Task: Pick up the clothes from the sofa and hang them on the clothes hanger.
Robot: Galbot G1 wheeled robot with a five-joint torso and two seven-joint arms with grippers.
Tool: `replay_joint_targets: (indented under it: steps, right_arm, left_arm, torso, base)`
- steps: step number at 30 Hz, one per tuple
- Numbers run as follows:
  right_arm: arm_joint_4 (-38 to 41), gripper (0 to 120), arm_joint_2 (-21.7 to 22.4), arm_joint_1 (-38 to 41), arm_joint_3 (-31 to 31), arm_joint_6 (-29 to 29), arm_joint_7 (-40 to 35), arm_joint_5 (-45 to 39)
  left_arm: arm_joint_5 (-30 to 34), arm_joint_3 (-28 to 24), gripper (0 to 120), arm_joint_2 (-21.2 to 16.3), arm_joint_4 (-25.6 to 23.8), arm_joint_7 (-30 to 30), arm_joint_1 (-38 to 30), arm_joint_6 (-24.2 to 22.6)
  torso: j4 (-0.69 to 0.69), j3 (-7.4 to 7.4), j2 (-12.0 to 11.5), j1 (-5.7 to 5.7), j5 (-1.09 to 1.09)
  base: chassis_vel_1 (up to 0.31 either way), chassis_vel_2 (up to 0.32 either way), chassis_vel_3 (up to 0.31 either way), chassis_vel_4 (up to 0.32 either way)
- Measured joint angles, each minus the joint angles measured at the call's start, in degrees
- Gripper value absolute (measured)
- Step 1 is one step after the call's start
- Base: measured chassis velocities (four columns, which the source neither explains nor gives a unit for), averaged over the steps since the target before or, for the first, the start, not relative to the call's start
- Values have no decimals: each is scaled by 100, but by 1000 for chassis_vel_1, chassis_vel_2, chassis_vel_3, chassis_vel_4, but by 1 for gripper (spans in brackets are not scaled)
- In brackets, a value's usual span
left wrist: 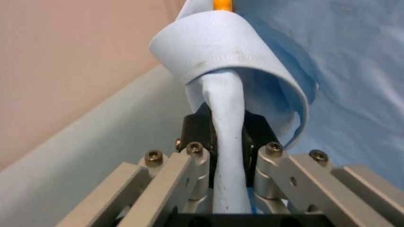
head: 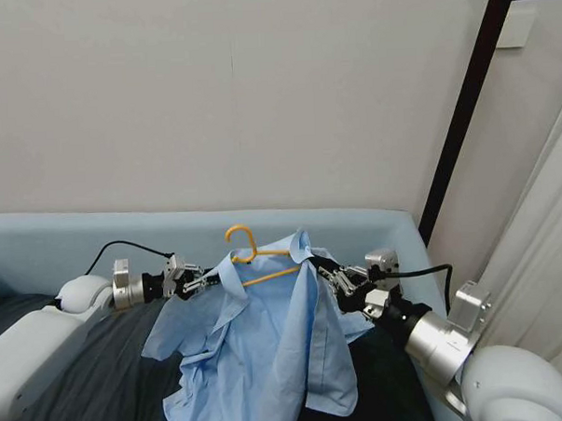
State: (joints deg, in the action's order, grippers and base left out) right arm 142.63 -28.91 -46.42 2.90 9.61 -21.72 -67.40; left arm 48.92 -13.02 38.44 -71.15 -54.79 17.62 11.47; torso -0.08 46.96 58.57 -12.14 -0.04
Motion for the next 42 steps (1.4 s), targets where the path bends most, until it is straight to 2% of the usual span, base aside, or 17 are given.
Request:
replay_joint_targets:
  steps: [6, 7, 11, 15, 16, 17, 20, 23, 24, 27, 28, 30, 31, 32, 34, 39, 42]
  right_arm:
    - [105, 0, 177, -802, -238, -75, 183, 599]
    - [105, 0, 159, -1014, -255, -115, 263, 854]
    - [103, 0, 76, -1281, -266, -148, 357, 1155]
    - [-35, 0, -155, -1623, -232, -208, 549, 1777]
    - [-110, 0, -232, -1656, -212, -227, 601, 1950]
    - [-110, 0, -232, -1656, -212, -227, 601, 1950]
    - [-336, 0, -369, -1428, -72, -237, 534, 2000]
    - [-459, 0, -359, -1206, -4, -243, 488, 1948]
    - [-530, 0, -320, -1067, 5, -253, 474, 1910]
    - [-607, 0, -304, -1088, -21, -283, 487, 2035]
    - [-607, 0, -304, -1088, -21, -283, 487, 2035]
    - [-634, 0, -309, -1154, -77, -302, 516, 2156]
    - [-634, 0, -309, -1154, -77, -302, 516, 2156]
    - [-630, 0, -304, -1194, -129, -304, 523, 2184]
    - [-571, 0, -244, -1263, -206, -304, 532, 2233]
    - [-458, 0, -115, -1395, -253, -327, 580, 2440]
    - [-432, 0, -59, -1470, -257, -350, 627, 2576]
  left_arm:
    - [336, -381, 7, -328, -518, 264, -384, -55]
    - [420, -521, 7, -471, -694, 327, -530, -73]
    - [576, -668, 7, -657, -906, 404, -734, -117]
    - [833, -1018, 7, -1095, -1308, 613, -1306, -170]
    - [800, -1111, 7, -1227, -1490, 855, -1456, -160]
    - [800, -1111, 7, -1227, -1490, 855, -1456, -160]
    - [826, -1201, 7, -1429, -2038, 1365, -1681, -111]
    - [852, -1325, 7, -1468, -2158, 1389, -1942, -91]
    - [856, -1628, 7, -1481, -2162, 1280, -2433, -73]
    - [907, -2814, 7, -1343, -1847, 819, -3912, 130]
    - [907, -2814, 7, -1343, -1847, 819, -3912, 130]
    - [972, -3652, 7, -1110, -1477, 421, -4938, 283]
    - [972, -3652, 7, -1110, -1477, 421, -4938, 283]
    - [1023, -3997, 7, -929, -1257, 241, -5396, 368]
    - [1111, -4508, 7, -568, -887, 6, -6010, 479]
    - [1246, -4770, 7, -75, -566, -117, -6361, 511]
    - [1485, -4778, 7, -6, -556, -158, -6340, 421]
  torso:
    - [0, 0, 0, 0, -2]
    - [1, 0, 0, 0, -2]
    - [1, 0, 0, 0, -1]
    - [1, -1, 0, 0, 1]
    - [2, 0, 0, 0, 2]
    - [2, 0, 0, 0, 2]
    - [2, 0, 1, 1, -2]
    - [1, 0, 0, 0, -1]
    - [2, 0, 0, 0, -3]
    - [2, 0, 1, 0, 0]
    - [2, 0, 1, 0, 0]
    - [0, 1, 0, -1, -3]
    - [0, 1, 0, -1, -3]
    - [0, 0, 0, 0, 5]
    - [0, 1, 0, -1, 2]
    - [-2, 1, 0, -1, 3]
    - [-1, 1, 0, -1, 0]
  base:
    - [0, 0, 0, 0]
    - [0, 0, 0, 0]
    - [0, 0, 0, 0]
    - [0, 0, 0, 0]
    - [0, 0, 0, 0]
    - [0, 0, 0, 0]
    - [0, 0, 0, 0]
    - [0, 0, 0, 0]
    - [0, 0, 0, 0]
    - [0, 0, 0, 0]
    - [0, 0, 0, 0]
    - [0, 0, 0, 0]
    - [0, 0, 0, 0]
    - [0, 0, 0, 0]
    - [0, 0, 0, 0]
    - [0, 0, 0, 0]
    - [0, 0, 0, 0]
